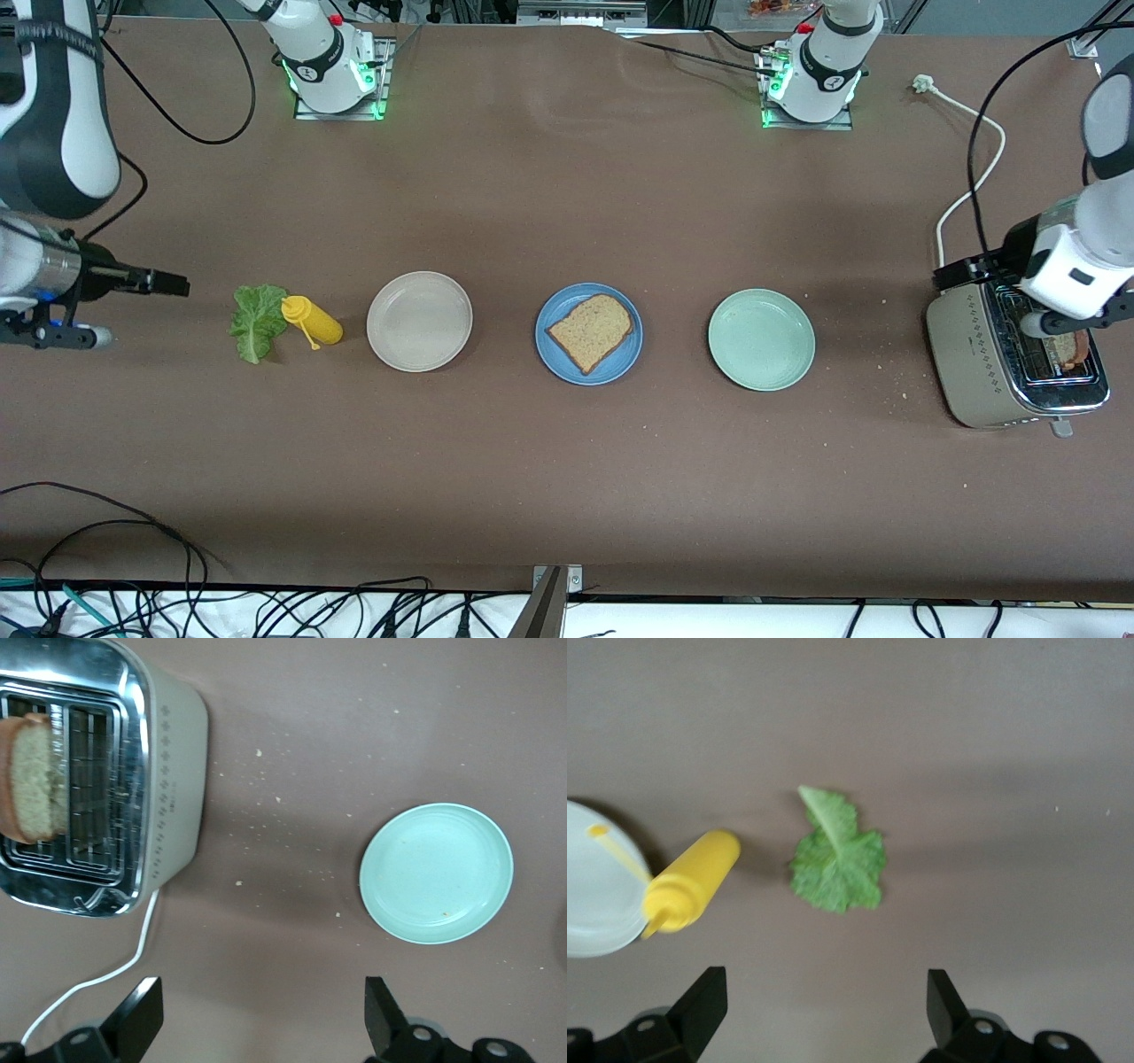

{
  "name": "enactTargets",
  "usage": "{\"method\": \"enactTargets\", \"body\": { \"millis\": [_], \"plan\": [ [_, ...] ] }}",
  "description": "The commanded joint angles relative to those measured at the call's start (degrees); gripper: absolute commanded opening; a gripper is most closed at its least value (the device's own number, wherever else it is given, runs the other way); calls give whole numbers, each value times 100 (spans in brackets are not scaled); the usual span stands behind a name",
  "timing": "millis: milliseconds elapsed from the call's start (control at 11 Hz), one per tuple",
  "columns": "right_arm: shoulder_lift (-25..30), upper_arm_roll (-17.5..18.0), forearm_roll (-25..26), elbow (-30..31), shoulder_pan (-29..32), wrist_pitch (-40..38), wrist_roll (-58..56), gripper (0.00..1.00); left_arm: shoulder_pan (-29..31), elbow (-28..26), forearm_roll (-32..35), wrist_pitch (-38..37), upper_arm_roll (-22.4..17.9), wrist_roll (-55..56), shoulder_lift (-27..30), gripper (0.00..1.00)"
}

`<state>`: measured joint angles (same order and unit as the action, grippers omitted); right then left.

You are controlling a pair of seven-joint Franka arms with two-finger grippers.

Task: Make sandwich in blue plate with both arms
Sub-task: 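Grasp the green lettuce leaf with the right gripper and lift it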

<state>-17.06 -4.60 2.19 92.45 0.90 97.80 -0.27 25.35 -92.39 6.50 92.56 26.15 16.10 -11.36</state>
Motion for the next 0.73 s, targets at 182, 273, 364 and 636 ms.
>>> {"method": "enactTargets", "body": {
  "millis": [182, 273, 364, 636],
  "plan": [
    [-903, 29, 53, 124, 121, 1125, -245, 100, 418, 46, -140, -194, 48, -739, 152, 100],
    [-965, 29, 53, 446, 112, 1641, -298, 100, 427, 46, -140, -203, 48, -801, 152, 100],
    [-966, 29, 53, 928, 112, 2307, -307, 100, 427, 46, -140, -212, 39, -827, 152, 100],
    [-948, 29, 62, 2266, 156, 4058, -718, 100, 427, 46, -140, -221, 39, -828, 152, 100]
  ]
}}
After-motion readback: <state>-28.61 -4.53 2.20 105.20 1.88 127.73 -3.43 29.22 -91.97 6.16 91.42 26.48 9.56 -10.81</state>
